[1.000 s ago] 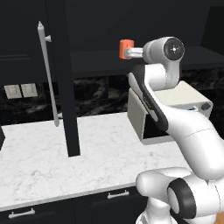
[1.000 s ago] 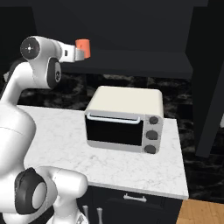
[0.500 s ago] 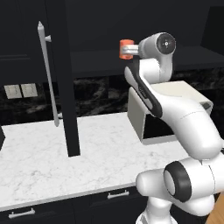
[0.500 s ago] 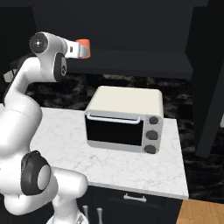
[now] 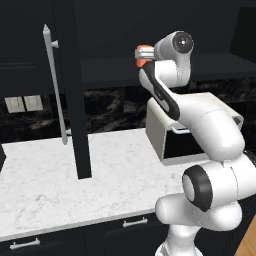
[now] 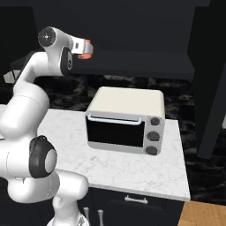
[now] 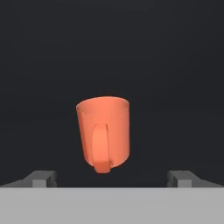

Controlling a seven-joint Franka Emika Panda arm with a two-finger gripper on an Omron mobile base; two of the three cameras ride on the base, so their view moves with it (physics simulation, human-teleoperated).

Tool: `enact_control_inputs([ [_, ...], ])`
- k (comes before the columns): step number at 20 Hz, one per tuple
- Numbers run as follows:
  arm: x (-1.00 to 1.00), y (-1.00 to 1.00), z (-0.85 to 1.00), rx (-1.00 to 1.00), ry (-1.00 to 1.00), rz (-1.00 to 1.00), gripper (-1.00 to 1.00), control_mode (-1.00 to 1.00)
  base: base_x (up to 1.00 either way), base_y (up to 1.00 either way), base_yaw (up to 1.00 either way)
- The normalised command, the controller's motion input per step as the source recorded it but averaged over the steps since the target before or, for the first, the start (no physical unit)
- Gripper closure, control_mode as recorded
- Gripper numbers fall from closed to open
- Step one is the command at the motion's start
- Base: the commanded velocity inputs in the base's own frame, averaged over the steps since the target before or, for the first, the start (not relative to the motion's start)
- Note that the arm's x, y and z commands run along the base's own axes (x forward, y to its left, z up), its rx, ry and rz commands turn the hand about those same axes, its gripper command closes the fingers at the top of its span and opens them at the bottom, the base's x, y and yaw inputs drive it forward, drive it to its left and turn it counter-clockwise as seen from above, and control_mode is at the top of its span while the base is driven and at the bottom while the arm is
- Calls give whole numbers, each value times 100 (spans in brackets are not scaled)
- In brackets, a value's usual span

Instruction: Gather all objects into one cabinet and sort the glasses and bowls to opposite sides.

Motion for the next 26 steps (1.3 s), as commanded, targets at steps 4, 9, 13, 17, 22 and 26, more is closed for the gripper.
enact_control_inputs([
  [4,34,0,0,0,4,0,-100,-100,0,0,0],
  [9,36,4,0,0,4,0,-100,-100,0,0,0],
  [13,24,6,-1,0,2,0,-100,-100,0,0,0],
  [17,8,1,-1,0,0,0,-100,-100,0,0,0],
  [22,1,0,-1,0,0,0,-100,-100,0,0,0],
  [26,9,1,-11,0,1,0,-100,-100,0,0,0],
])
